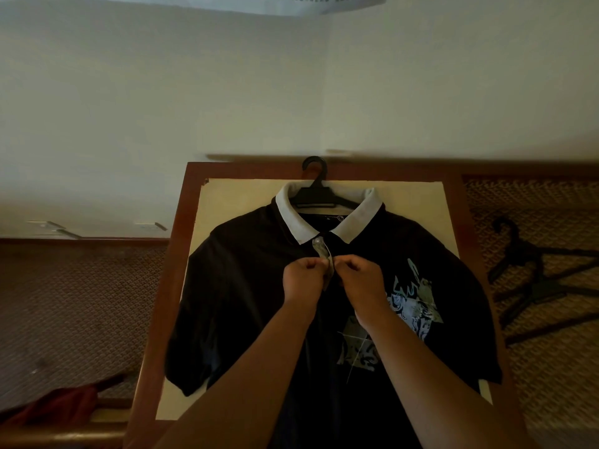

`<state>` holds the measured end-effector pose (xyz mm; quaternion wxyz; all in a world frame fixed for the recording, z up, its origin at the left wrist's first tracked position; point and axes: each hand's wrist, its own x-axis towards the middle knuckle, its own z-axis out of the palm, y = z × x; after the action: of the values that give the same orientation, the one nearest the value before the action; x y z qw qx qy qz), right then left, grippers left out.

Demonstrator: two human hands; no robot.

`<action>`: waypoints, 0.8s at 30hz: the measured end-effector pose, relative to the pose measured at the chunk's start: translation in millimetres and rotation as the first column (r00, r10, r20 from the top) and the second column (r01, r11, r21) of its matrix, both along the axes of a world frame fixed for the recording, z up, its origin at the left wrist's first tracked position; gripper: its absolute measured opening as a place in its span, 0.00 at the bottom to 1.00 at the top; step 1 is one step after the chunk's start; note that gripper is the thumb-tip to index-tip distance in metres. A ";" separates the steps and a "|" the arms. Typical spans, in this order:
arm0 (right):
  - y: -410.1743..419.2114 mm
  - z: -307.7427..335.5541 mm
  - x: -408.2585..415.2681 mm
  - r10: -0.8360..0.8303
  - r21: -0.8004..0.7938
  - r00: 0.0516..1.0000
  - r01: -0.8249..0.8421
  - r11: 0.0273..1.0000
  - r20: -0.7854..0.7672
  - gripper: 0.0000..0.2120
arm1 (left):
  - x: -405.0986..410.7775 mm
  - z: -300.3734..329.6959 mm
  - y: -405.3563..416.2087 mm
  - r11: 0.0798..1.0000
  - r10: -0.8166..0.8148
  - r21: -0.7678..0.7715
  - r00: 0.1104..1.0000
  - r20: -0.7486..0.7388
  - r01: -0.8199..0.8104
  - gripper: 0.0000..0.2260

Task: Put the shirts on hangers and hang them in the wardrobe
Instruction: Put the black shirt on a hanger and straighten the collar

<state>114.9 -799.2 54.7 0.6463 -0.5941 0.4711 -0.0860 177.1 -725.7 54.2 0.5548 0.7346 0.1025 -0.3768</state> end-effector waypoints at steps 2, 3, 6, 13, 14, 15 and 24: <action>-2.6 -2.1 1.3 0.016 0.000 1.000 -0.016 1.000 -0.019 0.06 | 0.1 0.9 1.1 1.000 -0.007 -0.001 1.000 -0.001 0.007 0.07; -3.3 -2.8 1.3 0.025 0.001 0.999 -0.025 1.000 -0.021 0.05 | 0.1 1.1 2.5 1.000 -0.004 -0.008 1.000 -0.001 0.004 0.08; -4.2 -4.4 0.5 0.046 0.005 0.999 -0.046 0.999 -0.024 0.03 | -0.8 1.9 6.9 0.999 -0.008 -0.043 1.000 0.003 0.009 0.14; -3.7 -3.6 -0.4 0.061 -0.002 0.998 -0.061 0.998 -0.032 0.04 | 0.4 -1.2 8.5 0.994 -0.106 0.014 0.991 0.087 0.105 0.05; -4.5 -3.0 -0.9 0.060 0.001 0.998 -0.060 0.998 -0.031 0.04 | 0.4 -3.0 9.1 0.991 -0.131 0.044 0.984 0.121 0.126 0.04; -5.3 -1.8 -1.0 0.060 0.005 0.998 -0.060 0.998 -0.030 0.04 | 0.1 -4.4 10.1 0.986 -0.160 0.078 0.973 0.166 0.148 0.04; -12.3 -4.2 9.9 0.151 -0.247 0.956 -0.215 0.945 -0.253 0.06 | 5.0 -10.9 13.5 0.975 -0.214 0.125 0.923 0.321 0.182 0.03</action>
<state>124.8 -811.5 50.5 0.5047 -0.7246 0.4689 -0.0197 182.0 -712.1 43.2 0.4884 0.8192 -0.0500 -0.2964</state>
